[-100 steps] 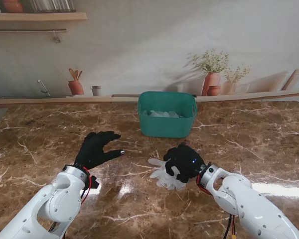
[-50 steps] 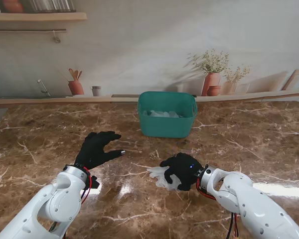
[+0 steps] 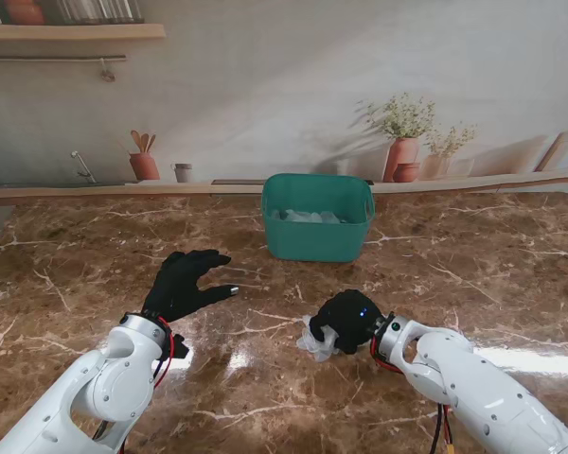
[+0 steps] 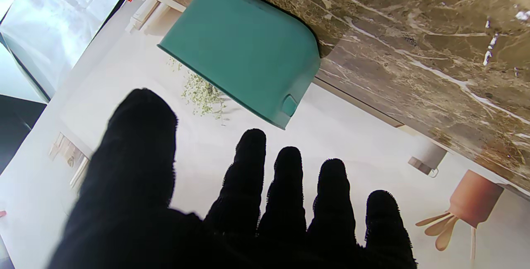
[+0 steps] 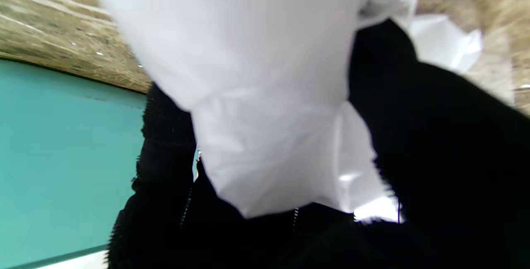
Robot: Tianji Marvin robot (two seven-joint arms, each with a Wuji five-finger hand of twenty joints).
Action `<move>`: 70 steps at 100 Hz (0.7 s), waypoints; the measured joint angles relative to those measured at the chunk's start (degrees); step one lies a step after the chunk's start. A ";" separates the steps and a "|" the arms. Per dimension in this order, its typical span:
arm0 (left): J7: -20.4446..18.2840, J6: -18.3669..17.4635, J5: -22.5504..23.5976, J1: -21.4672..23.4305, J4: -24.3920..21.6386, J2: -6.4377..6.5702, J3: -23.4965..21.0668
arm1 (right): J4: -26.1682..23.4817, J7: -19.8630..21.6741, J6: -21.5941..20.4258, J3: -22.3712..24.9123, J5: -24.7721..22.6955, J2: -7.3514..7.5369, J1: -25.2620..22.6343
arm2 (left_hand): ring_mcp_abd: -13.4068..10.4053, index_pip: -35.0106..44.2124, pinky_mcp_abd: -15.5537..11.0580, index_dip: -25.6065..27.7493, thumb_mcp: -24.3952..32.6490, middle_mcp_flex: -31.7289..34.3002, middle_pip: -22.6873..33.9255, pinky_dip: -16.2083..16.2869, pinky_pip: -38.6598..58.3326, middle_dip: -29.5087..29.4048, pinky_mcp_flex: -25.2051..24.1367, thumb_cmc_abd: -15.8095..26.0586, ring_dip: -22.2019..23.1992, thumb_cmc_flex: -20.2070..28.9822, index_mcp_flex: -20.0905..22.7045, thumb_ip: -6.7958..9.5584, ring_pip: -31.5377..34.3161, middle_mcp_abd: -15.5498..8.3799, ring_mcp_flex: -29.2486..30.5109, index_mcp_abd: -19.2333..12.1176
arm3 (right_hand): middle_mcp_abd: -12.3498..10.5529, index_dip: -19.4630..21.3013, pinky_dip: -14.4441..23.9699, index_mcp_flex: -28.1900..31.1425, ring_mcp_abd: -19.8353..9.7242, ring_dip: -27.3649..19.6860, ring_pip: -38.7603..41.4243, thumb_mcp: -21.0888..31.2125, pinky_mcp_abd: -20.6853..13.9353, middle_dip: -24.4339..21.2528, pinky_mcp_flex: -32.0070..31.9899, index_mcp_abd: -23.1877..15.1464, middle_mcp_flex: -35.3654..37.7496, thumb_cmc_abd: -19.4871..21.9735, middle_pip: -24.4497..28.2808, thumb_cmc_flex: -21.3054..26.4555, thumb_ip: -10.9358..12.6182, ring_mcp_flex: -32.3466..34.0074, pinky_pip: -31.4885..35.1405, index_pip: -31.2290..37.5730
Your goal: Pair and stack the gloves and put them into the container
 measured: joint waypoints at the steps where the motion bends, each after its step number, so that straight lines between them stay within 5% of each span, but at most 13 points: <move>1: 0.00 -0.01 0.00 0.00 0.00 0.00 0.00 | 0.04 -0.06 0.03 0.00 0.09 -0.04 0.00 | 0.00 0.00 0.00 0.00 0.00 0.00 0.00 0.00 0.00 0.00 0.00 0.00 0.00 0.00 0.00 0.00 0.00 0.00 0.00 0.00 | 0.00 -0.49 0.00 0.27 0.00 0.00 0.45 -0.27 0.12 0.05 0.36 -0.31 0.62 -0.08 -0.02 0.22 0.00 0.29 0.45 0.57; 12: 0.02 -0.07 -0.04 0.01 0.00 0.00 0.03 | 0.30 -0.33 0.33 0.76 1.29 -0.67 -0.35 | 0.00 0.00 0.00 0.00 0.00 0.00 -0.02 0.00 0.00 0.00 0.00 0.00 0.00 0.00 0.00 0.00 0.00 0.00 0.00 0.00 | -0.01 -2.90 0.00 3.90 0.76 -0.87 4.86 -0.56 1.27 0.59 3.28 -1.13 4.70 0.20 0.14 4.50 0.13 2.82 4.10 4.00; 70: 0.07 -0.33 0.25 0.15 -0.03 0.11 0.68 | -9.83 2.04 0.09 10.55 7.23 -3.89 -5.09 | 0.00 0.00 0.00 0.00 -0.69 0.00 -0.04 0.01 0.00 0.00 0.00 0.00 0.00 0.01 0.00 0.02 0.00 -0.01 0.00 -0.01 | 0.11 -3.57 0.00 5.92 1.71 -1.39 7.11 -0.57 1.89 0.62 4.63 -1.25 6.11 0.57 1.03 4.48 0.29 3.49 6.94 5.18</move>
